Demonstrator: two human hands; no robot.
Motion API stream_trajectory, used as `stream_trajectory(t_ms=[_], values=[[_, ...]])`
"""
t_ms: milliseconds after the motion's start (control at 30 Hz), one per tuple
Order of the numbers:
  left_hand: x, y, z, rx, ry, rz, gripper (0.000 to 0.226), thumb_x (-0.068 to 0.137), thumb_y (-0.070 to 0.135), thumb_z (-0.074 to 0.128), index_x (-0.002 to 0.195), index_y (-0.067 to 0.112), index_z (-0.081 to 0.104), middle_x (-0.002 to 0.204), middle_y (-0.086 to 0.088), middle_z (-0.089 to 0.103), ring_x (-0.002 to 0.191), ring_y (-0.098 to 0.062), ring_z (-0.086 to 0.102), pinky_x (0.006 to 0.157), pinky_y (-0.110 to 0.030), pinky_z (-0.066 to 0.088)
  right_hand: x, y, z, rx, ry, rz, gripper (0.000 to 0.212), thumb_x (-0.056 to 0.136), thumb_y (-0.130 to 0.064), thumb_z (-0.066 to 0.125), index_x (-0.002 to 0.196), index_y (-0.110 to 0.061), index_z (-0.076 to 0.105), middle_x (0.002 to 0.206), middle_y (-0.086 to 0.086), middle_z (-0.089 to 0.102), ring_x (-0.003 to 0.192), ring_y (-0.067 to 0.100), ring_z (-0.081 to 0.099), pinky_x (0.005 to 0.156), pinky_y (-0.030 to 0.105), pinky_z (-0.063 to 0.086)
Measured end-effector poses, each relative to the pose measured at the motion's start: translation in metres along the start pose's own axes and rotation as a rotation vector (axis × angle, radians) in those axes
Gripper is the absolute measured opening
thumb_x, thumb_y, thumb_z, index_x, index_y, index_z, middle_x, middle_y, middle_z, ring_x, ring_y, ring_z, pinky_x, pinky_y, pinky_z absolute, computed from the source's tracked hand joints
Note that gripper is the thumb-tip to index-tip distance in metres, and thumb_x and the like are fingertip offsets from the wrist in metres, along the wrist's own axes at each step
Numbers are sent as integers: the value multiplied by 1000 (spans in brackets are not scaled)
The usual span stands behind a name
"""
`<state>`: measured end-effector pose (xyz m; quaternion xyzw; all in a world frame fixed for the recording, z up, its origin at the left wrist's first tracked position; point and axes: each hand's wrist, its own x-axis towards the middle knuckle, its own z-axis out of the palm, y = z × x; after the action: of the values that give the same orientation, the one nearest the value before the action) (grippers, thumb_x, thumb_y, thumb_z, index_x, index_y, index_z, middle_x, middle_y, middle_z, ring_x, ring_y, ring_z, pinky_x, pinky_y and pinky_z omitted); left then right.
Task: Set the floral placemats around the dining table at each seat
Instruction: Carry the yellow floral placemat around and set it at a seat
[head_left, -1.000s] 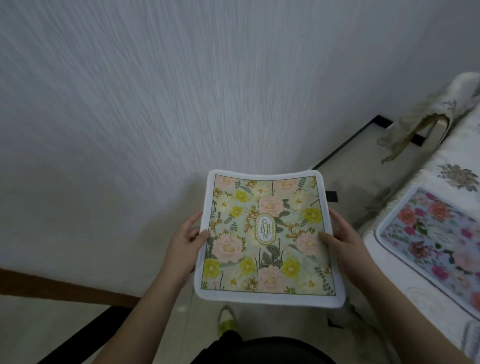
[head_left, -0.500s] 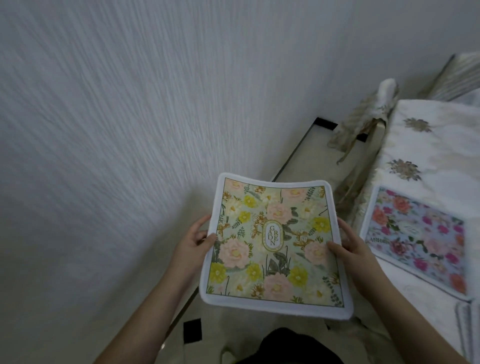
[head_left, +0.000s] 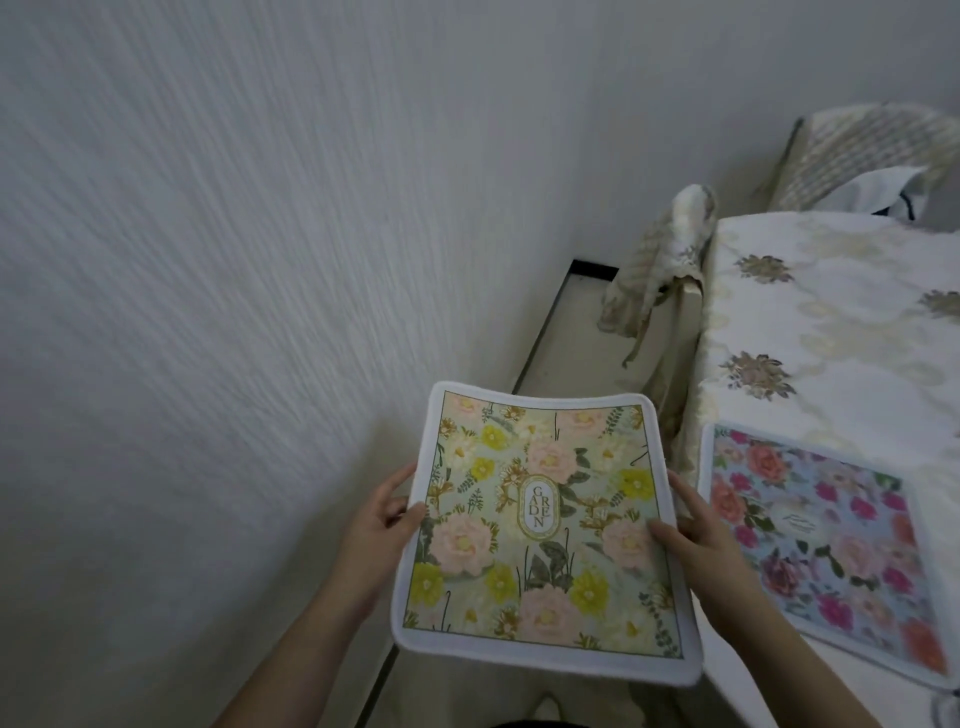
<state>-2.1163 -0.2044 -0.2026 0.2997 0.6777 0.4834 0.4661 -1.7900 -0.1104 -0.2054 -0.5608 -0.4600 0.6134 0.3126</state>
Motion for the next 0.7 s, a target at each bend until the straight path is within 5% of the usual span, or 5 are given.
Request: stream_trajectory(t_ms=[233,367,700], values=[[51,38,13,5,-5,52,46,96,9,60,135,34,53,100,-5,77,89,-28,75,78,-54,59,42,-38,-5,0,41,-55,52,96,-9,55,127,-49,46,100,-2,72,81,18,74,62,35,60],[83,52,14,-21,-27,48,47,96,7,60,134,34,54,99,-6,77,88,-29,75,75,-52,60,66,-50,-2,-18,65,-51,56,96,-12,56,137,-47,43,105,-2,74,89,23,73,77,51,59],[188,79,18,-10,-140,55,44,97,8,59,130,38,56,104,-6,75,88,-25,75,73,-49,61,123,-82,26,-22,215,-64,54,96,-11,55,125,-56,45,109,3,72,91,25,73,76,55,59]])
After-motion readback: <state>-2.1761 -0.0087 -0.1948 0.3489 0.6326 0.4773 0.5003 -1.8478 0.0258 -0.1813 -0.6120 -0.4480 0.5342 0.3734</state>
